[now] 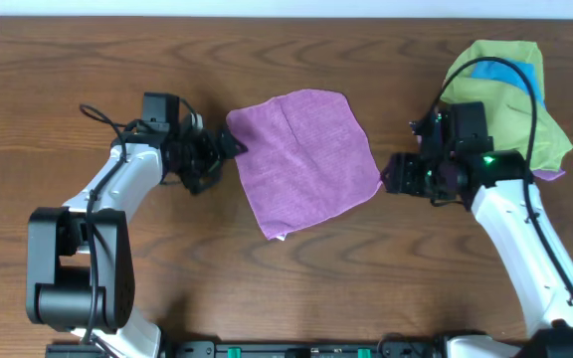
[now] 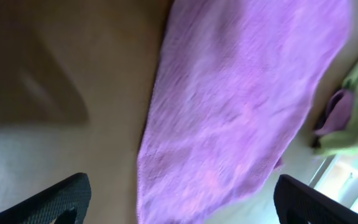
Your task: Fold the cloth
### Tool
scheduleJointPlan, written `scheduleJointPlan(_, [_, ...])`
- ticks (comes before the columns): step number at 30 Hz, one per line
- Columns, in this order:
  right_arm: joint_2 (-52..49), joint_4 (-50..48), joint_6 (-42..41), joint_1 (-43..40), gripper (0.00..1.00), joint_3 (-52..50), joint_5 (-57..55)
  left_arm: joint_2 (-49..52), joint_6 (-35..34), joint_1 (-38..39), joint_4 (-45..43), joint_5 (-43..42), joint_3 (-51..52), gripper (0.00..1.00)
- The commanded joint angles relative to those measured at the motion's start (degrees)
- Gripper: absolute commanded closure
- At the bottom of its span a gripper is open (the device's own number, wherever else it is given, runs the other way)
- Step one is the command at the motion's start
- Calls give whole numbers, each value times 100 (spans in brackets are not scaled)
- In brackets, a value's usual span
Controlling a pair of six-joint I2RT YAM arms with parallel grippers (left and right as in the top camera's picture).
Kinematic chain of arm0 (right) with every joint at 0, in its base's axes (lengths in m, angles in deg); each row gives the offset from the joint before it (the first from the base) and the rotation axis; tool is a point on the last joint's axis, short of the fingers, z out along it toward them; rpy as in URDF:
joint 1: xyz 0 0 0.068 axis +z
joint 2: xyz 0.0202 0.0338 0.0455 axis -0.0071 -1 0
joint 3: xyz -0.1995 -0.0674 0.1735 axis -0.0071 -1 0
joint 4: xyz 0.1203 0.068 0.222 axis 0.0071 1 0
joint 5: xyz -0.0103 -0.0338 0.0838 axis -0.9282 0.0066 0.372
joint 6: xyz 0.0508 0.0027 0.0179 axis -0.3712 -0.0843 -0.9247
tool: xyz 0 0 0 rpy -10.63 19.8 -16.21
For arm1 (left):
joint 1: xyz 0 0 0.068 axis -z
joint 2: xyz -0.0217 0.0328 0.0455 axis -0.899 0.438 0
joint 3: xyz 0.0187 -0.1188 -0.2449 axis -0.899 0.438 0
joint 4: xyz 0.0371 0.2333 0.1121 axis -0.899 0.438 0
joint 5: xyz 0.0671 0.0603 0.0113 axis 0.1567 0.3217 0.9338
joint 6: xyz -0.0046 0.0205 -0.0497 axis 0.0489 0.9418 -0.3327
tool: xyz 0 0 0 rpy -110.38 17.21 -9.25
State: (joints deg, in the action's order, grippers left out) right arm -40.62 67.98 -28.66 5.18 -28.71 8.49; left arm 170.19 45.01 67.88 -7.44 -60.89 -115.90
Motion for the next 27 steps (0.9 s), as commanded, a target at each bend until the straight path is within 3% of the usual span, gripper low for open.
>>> scheduleJointPlan(1, [-2, 48, 192, -175, 35, -11, -13, 72, 415, -9, 378, -173, -63, 5])
scheduleJointPlan(11, [-2, 90, 225, -289, 35, -11, 33, 72, 472, -2, 442, -920, 525, 5])
scheduleJointPlan(18, [-2, 90, 223, -289, 35, -11, 52, 72, 348, 26, -105, -1408, 1290, 5])
scheduleJointPlan(27, [-2, 70, 197, -286, 35, -11, 203, 72, -214, 826, -686, -1445, 1445, 5])
